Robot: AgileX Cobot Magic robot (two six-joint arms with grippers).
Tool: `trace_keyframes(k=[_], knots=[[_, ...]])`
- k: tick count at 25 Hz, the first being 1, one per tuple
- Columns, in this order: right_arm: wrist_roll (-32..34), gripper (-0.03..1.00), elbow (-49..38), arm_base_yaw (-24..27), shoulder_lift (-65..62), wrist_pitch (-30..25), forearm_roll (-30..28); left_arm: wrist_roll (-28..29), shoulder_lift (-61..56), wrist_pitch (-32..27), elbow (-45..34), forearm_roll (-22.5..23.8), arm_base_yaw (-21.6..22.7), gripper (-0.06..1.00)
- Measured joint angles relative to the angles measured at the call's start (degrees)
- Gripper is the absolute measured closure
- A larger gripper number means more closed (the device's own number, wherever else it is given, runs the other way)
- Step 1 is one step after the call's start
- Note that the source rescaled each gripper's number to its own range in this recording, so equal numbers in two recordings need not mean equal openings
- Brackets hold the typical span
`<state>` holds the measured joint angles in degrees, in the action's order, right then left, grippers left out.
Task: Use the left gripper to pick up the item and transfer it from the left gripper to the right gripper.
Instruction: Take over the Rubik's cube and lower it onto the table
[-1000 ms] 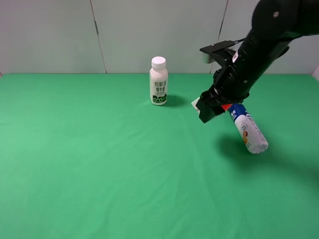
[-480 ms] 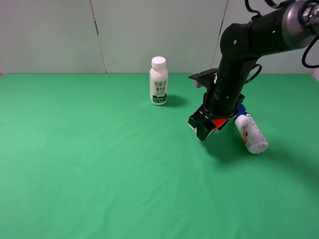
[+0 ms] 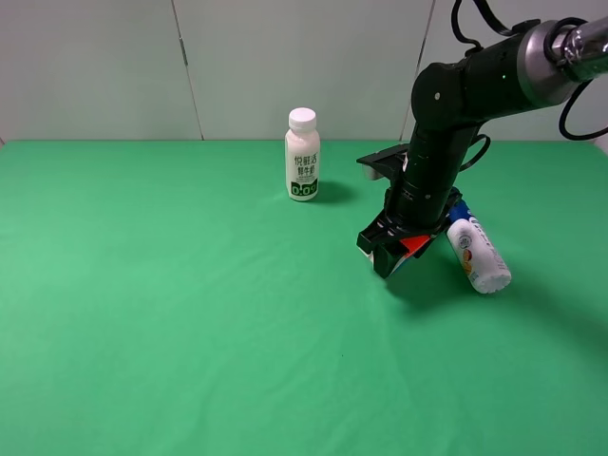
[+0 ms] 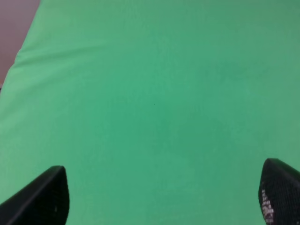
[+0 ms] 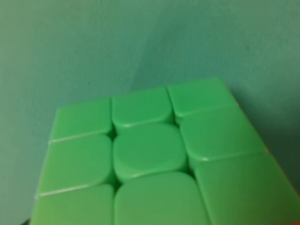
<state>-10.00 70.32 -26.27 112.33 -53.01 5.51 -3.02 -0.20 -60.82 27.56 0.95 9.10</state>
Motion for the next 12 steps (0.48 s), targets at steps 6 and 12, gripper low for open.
trace_keyframes(k=[6,12], knots=[[0.3,0.58,0.0,0.0,0.0,0.5,0.1,0.0,0.0,0.0,0.0,0.0,0.0,0.38],[1.7,-0.02,0.0,0.0,0.0,2.1,0.1,0.0,0.0,0.0,0.0,0.0,0.0,0.38]])
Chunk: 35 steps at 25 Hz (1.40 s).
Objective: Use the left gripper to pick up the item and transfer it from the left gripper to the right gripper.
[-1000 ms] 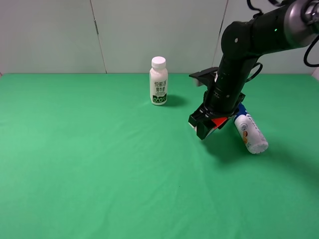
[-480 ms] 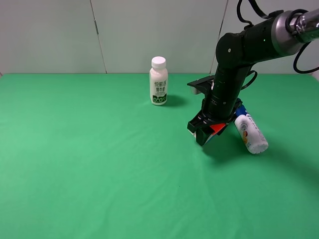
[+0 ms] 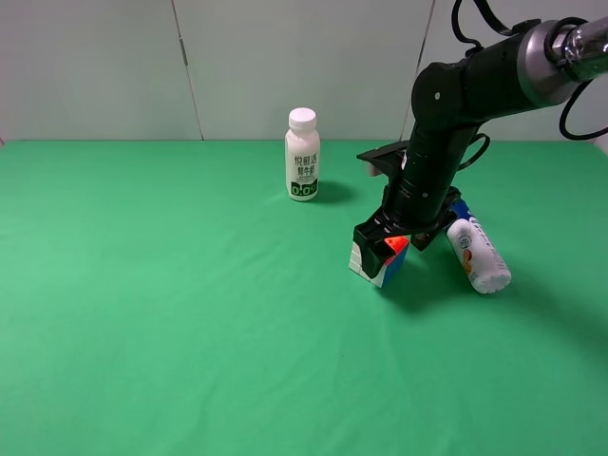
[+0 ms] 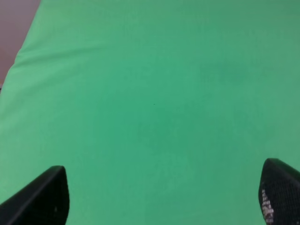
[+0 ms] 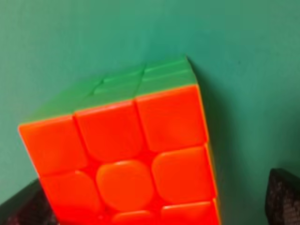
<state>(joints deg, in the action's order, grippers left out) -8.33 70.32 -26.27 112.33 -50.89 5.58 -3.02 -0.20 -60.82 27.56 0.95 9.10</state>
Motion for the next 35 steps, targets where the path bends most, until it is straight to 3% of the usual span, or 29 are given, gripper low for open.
trace_keyframes(k=[14,35], knots=[[0.1,-0.03,0.0,0.0,-1.3,-0.5,0.1,0.0,0.0,0.0,0.0,0.0,0.0,0.38],[1.2,-0.03,0.1,0.0,-24.4,-9.0,0.3,0.0,0.0,0.0,0.0,0.0,0.0,0.38]])
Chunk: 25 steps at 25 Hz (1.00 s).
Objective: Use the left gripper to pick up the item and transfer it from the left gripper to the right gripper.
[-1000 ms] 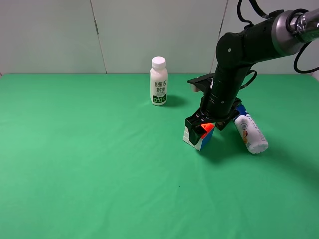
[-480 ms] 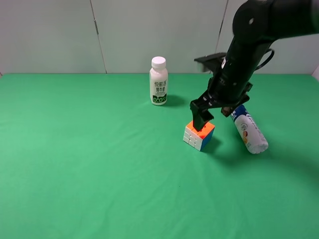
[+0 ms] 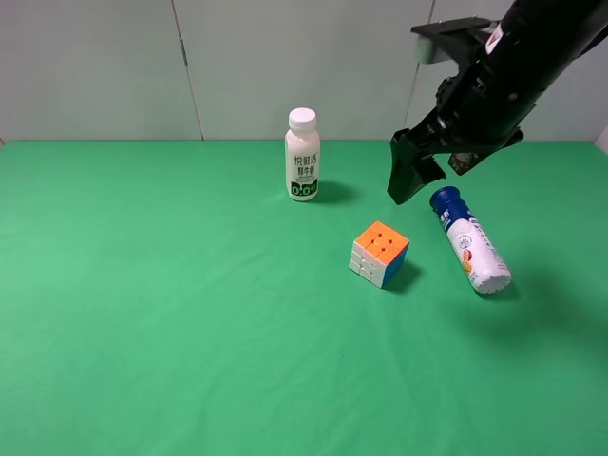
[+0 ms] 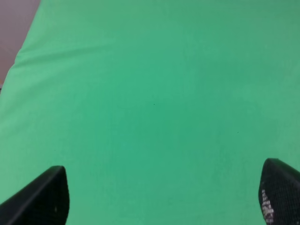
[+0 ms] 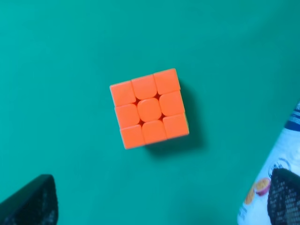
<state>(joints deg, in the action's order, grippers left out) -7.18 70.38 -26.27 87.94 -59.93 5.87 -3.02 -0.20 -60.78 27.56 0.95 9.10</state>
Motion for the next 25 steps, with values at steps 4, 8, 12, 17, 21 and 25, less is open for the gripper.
trace_keyframes(k=[4,8,12,17,21,25], knots=[[0.0,-0.03,0.0,0.0,-2.5,-2.7,0.5,0.0,0.0,0.0,0.0,0.0,0.0,0.38],[0.1,-0.03,0.0,0.0,-5.2,-6.1,1.1,0.0,0.0,0.0,0.0,0.0,0.0,0.38],[1.5,-0.03,0.0,0.0,-8.4,-9.4,0.4,0.0,0.0,0.0,0.0,0.0,0.0,0.38],[3.2,-0.03,0.0,0.0,-14.7,-9.9,-1.5,0.0,0.0,0.0,0.0,0.0,0.0,0.38],[3.4,-0.03,0.0,0.0,-20.5,-10.0,-0.1,0.0,0.0,0.0,0.0,0.0,0.0,0.38],[3.4,-0.03,0.0,0.0,-25.8,-10.1,1.6,0.0,0.0,0.0,0.0,0.0,0.0,0.38]])
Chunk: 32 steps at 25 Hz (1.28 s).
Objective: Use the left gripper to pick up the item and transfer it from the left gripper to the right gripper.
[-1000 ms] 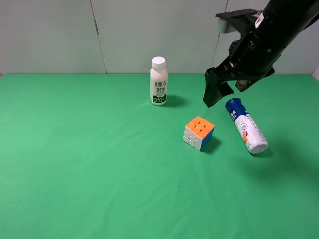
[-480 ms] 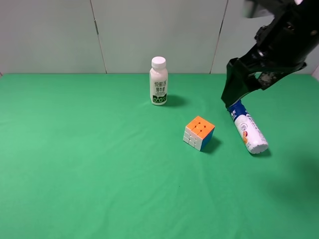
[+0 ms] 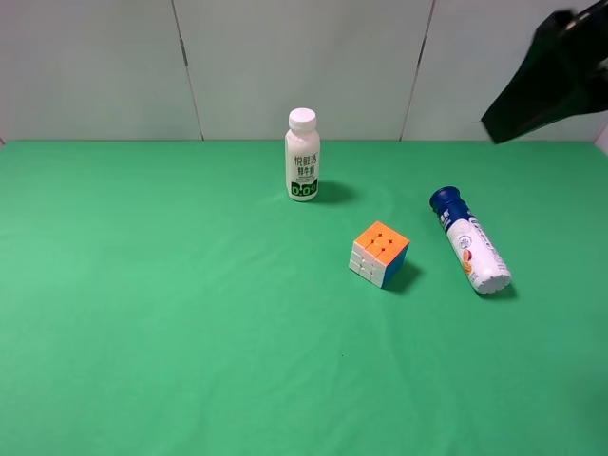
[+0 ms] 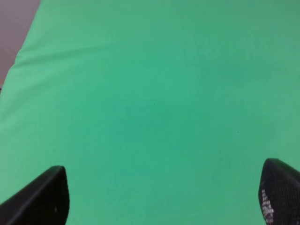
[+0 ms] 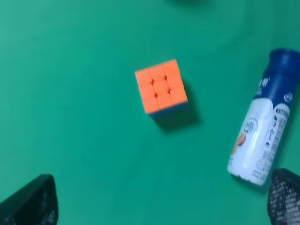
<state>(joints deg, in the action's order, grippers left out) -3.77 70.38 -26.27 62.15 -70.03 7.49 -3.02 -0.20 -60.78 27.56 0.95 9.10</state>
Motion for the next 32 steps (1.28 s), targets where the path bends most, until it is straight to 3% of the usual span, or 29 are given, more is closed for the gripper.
trace_keyframes(k=[16,25,32], knots=[[4.2,-0.03,-0.6,0.0,-15.3,-0.1,-0.4,0.0,0.0,0.1,0.0,0.0,0.0,0.38],[4.2,-0.03,-19.5,0.8,-28.2,-0.1,-2.7,0.0,0.0,0.1,0.0,0.0,0.0,0.38],[4.2,-0.03,-32.8,11.9,-41.2,5.1,-3.4,0.0,0.0,0.1,0.0,0.0,0.0,0.38]])
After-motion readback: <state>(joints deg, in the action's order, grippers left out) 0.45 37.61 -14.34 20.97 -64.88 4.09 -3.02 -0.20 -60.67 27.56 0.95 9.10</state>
